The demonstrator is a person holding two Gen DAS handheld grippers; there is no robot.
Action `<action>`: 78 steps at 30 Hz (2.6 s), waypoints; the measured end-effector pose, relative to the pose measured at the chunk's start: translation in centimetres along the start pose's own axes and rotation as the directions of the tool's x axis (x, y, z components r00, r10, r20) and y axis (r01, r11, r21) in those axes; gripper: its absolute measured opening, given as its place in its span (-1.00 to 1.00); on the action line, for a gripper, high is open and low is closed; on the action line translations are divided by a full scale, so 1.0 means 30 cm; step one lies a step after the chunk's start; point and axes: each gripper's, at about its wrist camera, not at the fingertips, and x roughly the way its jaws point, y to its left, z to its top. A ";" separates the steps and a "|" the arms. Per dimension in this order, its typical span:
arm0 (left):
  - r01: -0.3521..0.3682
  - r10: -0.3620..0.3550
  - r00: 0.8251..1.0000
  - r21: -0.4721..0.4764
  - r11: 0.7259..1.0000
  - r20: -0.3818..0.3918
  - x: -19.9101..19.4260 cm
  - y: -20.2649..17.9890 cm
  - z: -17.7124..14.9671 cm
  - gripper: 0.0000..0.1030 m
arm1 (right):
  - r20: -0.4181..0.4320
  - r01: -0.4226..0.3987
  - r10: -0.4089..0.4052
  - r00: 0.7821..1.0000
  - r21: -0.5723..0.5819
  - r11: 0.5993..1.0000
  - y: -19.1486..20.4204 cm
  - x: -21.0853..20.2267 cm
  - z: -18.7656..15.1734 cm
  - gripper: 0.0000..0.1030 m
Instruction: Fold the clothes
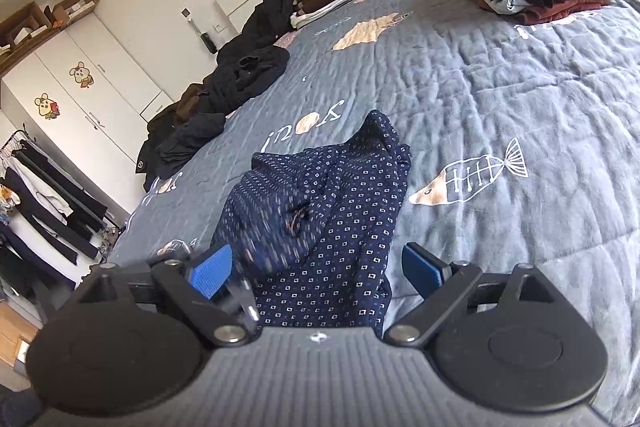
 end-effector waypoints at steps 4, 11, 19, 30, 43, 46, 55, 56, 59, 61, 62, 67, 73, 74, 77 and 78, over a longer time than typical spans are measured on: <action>0.030 -0.032 0.999 0.061 0.998 0.024 -0.004 -0.065 -0.003 -0.84 | 0.008 -0.025 0.025 1.000 -0.002 1.000 0.007 -0.023 0.007 0.78; 0.066 -0.068 0.998 0.171 0.983 0.007 0.040 -0.222 -0.119 -0.84 | -0.018 -0.087 0.086 0.996 -0.091 0.992 0.061 -0.048 0.005 0.78; 0.030 -0.039 0.996 0.110 0.993 0.080 -0.001 -0.154 -0.062 -0.84 | -0.053 -0.151 0.145 0.988 -0.158 0.976 0.123 -0.064 -0.002 0.78; 0.043 -0.053 0.987 0.071 0.997 0.149 -0.026 -0.191 -0.007 -0.84 | -0.017 -0.156 0.155 0.988 -0.135 0.979 0.099 -0.120 0.012 0.78; 0.052 -0.070 0.993 0.178 0.983 0.098 -0.009 -0.254 -0.100 -0.82 | -0.085 -0.138 0.124 0.989 -0.179 0.974 0.134 -0.056 0.002 0.78; 0.021 -0.044 0.993 0.201 0.979 0.110 -0.006 -0.251 -0.096 -0.79 | -0.091 -0.154 0.139 0.986 -0.187 0.970 0.148 -0.048 0.007 0.78; 0.038 -0.045 0.999 0.202 0.979 0.027 0.028 -0.275 -0.110 -0.73 | -0.096 -0.136 0.121 0.988 -0.174 0.975 0.133 -0.032 -0.005 0.78; 0.036 -0.042 0.999 0.201 0.979 0.025 0.025 -0.272 -0.105 -0.72 | -0.097 -0.135 0.119 0.988 -0.174 0.975 0.133 -0.030 -0.005 0.78; 0.026 -0.025 1.000 0.203 0.979 -0.004 0.014 -0.266 -0.091 -0.64 | -0.095 -0.135 0.120 0.988 -0.169 0.976 0.129 -0.032 -0.005 0.78; 0.010 -0.007 1.000 0.206 0.978 -0.011 0.003 -0.263 -0.084 -0.28 | -0.094 -0.139 0.124 0.988 -0.165 0.977 0.127 -0.031 -0.004 0.78; -0.003 0.004 1.000 0.211 0.977 -0.003 -0.004 -0.262 -0.083 -0.04 | -0.092 -0.140 0.126 0.988 -0.162 0.977 0.127 -0.031 -0.004 0.78; -0.005 0.007 1.000 0.210 0.978 -0.007 -0.007 -0.256 -0.089 0.00 | -0.085 -0.139 0.127 0.988 -0.155 0.978 0.125 -0.037 -0.006 0.78; 0.058 -0.051 0.998 0.166 0.984 -0.048 0.026 -0.244 -0.110 -0.71 | -0.076 -0.149 0.140 0.987 -0.130 0.980 0.118 -0.039 0.001 0.78; 0.062 -0.056 0.997 0.164 0.985 -0.047 0.028 -0.243 -0.113 -0.72 | -0.075 -0.152 0.144 0.987 -0.124 0.981 0.116 -0.038 0.004 0.78; 0.072 -0.066 0.997 0.153 0.986 -0.042 0.031 -0.241 -0.118 -0.72 | -0.071 -0.161 0.154 0.986 -0.104 0.982 0.109 -0.036 0.011 0.78; 0.074 -0.069 0.997 0.147 0.986 -0.039 0.030 -0.238 -0.118 -0.72 | -0.075 -0.166 0.159 0.984 -0.094 0.982 0.106 -0.031 0.021 0.78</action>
